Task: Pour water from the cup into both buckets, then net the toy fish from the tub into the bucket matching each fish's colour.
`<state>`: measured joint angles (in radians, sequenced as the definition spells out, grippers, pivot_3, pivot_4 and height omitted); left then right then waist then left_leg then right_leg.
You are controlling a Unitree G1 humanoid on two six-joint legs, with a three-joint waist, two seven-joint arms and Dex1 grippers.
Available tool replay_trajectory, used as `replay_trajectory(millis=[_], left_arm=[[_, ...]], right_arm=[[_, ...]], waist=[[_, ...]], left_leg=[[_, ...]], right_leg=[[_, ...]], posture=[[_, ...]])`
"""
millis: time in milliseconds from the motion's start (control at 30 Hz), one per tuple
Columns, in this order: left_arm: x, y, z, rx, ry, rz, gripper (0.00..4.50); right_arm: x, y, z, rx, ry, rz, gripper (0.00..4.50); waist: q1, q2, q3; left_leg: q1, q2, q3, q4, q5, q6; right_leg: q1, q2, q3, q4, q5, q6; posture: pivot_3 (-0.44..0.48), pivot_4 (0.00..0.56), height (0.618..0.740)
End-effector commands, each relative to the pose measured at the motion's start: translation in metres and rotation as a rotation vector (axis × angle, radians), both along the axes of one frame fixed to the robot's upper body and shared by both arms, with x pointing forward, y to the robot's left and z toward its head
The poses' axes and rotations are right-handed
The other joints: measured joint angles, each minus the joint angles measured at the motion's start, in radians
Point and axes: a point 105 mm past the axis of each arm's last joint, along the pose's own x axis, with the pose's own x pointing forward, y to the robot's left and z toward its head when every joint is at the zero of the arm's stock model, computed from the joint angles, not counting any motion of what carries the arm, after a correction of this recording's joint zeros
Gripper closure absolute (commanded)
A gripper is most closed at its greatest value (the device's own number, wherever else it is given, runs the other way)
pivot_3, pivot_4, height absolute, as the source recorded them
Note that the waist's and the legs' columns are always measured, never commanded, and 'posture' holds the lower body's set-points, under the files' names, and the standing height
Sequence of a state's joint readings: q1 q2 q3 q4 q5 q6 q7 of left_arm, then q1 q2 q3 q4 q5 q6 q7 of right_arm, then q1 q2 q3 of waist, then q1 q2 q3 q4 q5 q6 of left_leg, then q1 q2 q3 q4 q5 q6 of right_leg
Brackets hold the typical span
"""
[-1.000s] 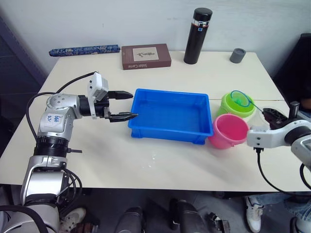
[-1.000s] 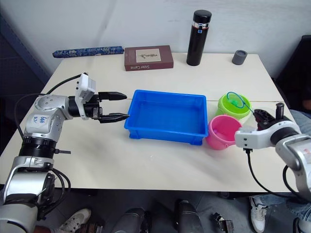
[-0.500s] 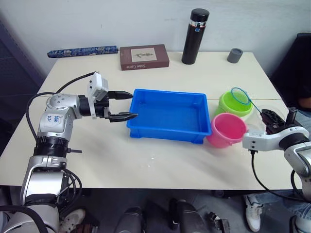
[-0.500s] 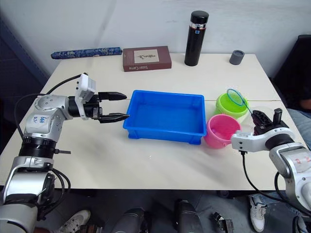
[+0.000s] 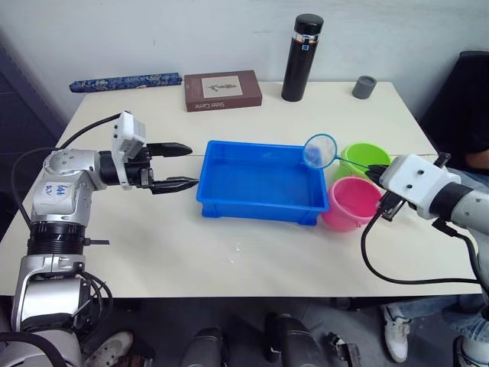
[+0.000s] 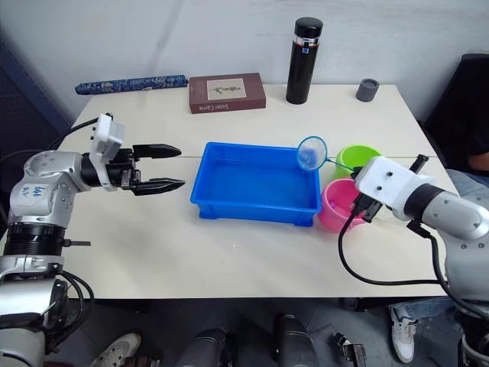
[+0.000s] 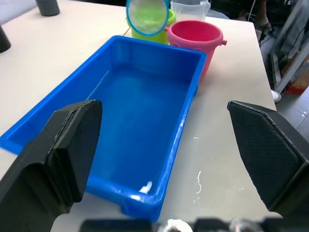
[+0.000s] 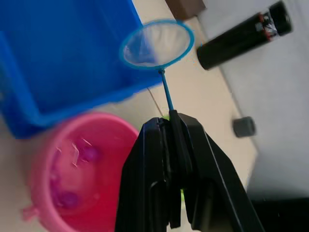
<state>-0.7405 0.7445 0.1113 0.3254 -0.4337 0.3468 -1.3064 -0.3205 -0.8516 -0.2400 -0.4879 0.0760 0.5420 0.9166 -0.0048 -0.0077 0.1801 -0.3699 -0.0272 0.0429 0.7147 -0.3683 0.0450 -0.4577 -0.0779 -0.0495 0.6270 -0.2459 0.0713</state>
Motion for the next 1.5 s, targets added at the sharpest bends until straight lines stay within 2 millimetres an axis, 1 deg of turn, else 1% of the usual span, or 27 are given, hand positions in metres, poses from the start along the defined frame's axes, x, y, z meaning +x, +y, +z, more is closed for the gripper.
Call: replay_trajectory(millis=[33, 100, 200, 300, 367, 467, 567, 667, 733, 833, 900, 967, 1033, 1200, 1333, 1433, 1500], left_arm=[[-0.016, 0.007, 0.019, -0.022, -0.036, -0.002, 0.02], [-0.024, 0.012, 0.021, -0.023, -0.024, 0.006, 0.02], [-0.032, 0.019, 0.026, -0.028, -0.015, 0.032, 0.02], [-0.042, 0.023, 0.025, -0.001, -0.005, 0.038, 0.02], [-0.051, 0.022, 0.020, 0.044, 0.020, 0.015, 0.02], [-0.061, 0.017, 0.009, 0.092, 0.053, -0.023, 0.02], [-0.068, 0.010, -0.009, 0.146, 0.094, -0.067, 0.02], [-0.070, 0.006, -0.023, 0.185, 0.100, -0.081, 0.02], [-0.070, -0.003, -0.042, 0.229, 0.108, -0.112, 0.02], [-0.067, -0.011, -0.056, 0.256, 0.100, -0.138, 0.02], [-0.065, -0.014, -0.064, 0.276, 0.093, -0.148, 0.02], [-0.063, -0.018, -0.077, 0.320, 0.092, -0.178, 0.02], [-0.062, -0.020, -0.084, 0.341, 0.090, -0.195, 0.02], [-0.059, -0.022, -0.090, 0.353, 0.085, -0.208, 0.02], [-0.058, -0.023, -0.093, 0.354, 0.085, -0.218, 0.00], [-0.057, -0.026, -0.095, 0.337, 0.096, -0.215, 0.00], [-0.057, -0.027, -0.095, 0.313, 0.116, -0.194, 0.00]], right_arm=[[-0.008, 0.026, 0.010, 0.127, 0.097, 0.164, 4.50], [-0.009, 0.035, 0.010, 0.157, 0.142, 0.232, 4.50], [-0.015, 0.047, 0.004, 0.175, 0.231, 0.333, 4.50], [-0.019, 0.064, -0.013, 0.181, 0.348, 0.444, 4.50], [-0.024, 0.078, -0.024, 0.196, 0.418, 0.527, 4.50], [-0.029, 0.091, -0.038, 0.212, 0.486, 0.596, 4.50], [-0.036, 0.105, -0.054, 0.222, 0.556, 0.660, 4.50], [-0.037, 0.113, -0.065, 0.218, 0.575, 0.675, 4.50], [-0.034, 0.121, -0.074, 0.229, 0.590, 0.679, 4.50], [-0.030, 0.130, -0.085, 0.229, 0.597, 0.681, 4.50], [-0.026, 0.136, -0.092, 0.230, 0.603, 0.675, 4.50], [-0.018, 0.144, -0.104, 0.227, 0.603, 0.661, 4.50], [-0.014, 0.148, -0.111, 0.222, 0.603, 0.654, 4.50], [-0.002, 0.147, -0.128, 0.190, 0.601, 0.610, 4.50], [0.002, 0.142, -0.136, 0.169, 0.617, 0.594, 2.89], [0.006, 0.138, -0.138, 0.155, 0.615, 0.572, 1.41], [0.005, 0.131, -0.137, 0.117, 0.587, 0.551, 0.45]], waist=[[0.001, 0.000, 0.000], [0.002, 0.000, 0.000], [0.007, 0.000, 0.000], [0.006, 0.000, 0.000], [0.003, 0.000, 0.000], [0.002, 0.000, 0.000], [0.003, 0.000, 0.000], [0.004, 0.000, 0.000], [0.004, 0.000, 0.000], [0.003, 0.000, 0.000], [0.003, 0.000, 0.000], [0.003, 0.000, 0.000], [0.002, 0.000, 0.000], [0.001, 0.000, 0.000], [0.002, 0.000, 0.000], [0.001, 0.000, 0.000], [0.001, 0.000, 0.000]], left_leg=[[0.000, 0.000, 0.000, 0.000, 0.000, 0.000], [0.000, 0.001, -0.002, 0.000, -0.001, -0.001], [-0.001, 0.001, -0.002, 0.000, -0.001, -0.001], [-0.001, 0.000, -0.003, 0.001, -0.001, 0.000], [0.000, 0.000, -0.003, 0.000, -0.002, 0.001], [0.000, 0.001, -0.003, 0.000, -0.002, 0.000], [0.001, 0.001, -0.003, 0.000, -0.002, 0.000], [0.001, 0.001, -0.004, 0.000, -0.002, 0.000], [0.001, 0.000, -0.004, 0.000, -0.003, 0.000], [0.002, 0.000, -0.004, 0.000, -0.003, 0.000], [0.001, 0.000, -0.004, 0.000, -0.003, 0.000], [0.001, 0.001, -0.004, 0.000, -0.003, 0.000], [0.002, 0.000, -0.004, 0.000, -0.003, 0.000], [0.000, 0.000, -0.004, 0.000, -0.003, 0.000], [0.000, 0.000, -0.004, 0.000, -0.003, 0.000], [0.000, 0.001, -0.004, 0.000, -0.003, 0.000], [0.000, 0.001, -0.004, 0.000, -0.003, 0.000]], right_leg=[[0.000, -0.001, 0.000, 0.000, 0.000, 0.000], [0.000, -0.001, 0.000, 0.000, 0.000, 0.000], [0.000, -0.001, -0.001, -0.001, 0.000, 0.000], [0.001, -0.002, -0.001, -0.002, 0.000, 0.000], [0.002, -0.002, -0.001, -0.002, 0.000, 0.000], [0.002, -0.002, -0.001, -0.002, 0.000, 0.000], [0.002, -0.002, -0.001, -0.002, 0.000, 0.000], [0.003, -0.002, -0.001, -0.003, 0.000, 0.000], [0.003, -0.002, -0.001, -0.003, 0.000, 0.000], [0.004, -0.002, -0.002, -0.004, 0.000, 0.000], [0.003, -0.002, -0.002, -0.004, 0.000, 0.000], [0.003, -0.002, -0.002, -0.004, 0.000, 0.000], [0.004, -0.002, -0.002, -0.004, 0.000, 0.000], [0.002, -0.002, -0.003, -0.004, 0.000, 0.000], [0.002, -0.002, -0.003, -0.004, 0.000, 0.000], [0.003, -0.002, -0.003, -0.004, 0.000, 0.000], [0.002, -0.002, -0.003, -0.004, 0.000, 0.000]], posture=[[0.000, 0.150, 0.740], [0.000, 0.150, 0.740], [0.000, 0.150, 0.740], [0.000, 0.150, 0.740], [0.000, 0.150, 0.740], [0.000, 0.150, 0.740], [0.000, 0.150, 0.740], [0.000, 0.150, 0.740], [0.000, 0.150, 0.740], [0.000, 0.150, 0.740], [0.000, 0.150, 0.740], [0.000, 0.150, 0.740], [0.000, 0.150, 0.740], [0.000, 0.150, 0.740], [0.000, 0.150, 0.740], [0.000, 0.150, 0.740], [0.000, 0.150, 0.740]])
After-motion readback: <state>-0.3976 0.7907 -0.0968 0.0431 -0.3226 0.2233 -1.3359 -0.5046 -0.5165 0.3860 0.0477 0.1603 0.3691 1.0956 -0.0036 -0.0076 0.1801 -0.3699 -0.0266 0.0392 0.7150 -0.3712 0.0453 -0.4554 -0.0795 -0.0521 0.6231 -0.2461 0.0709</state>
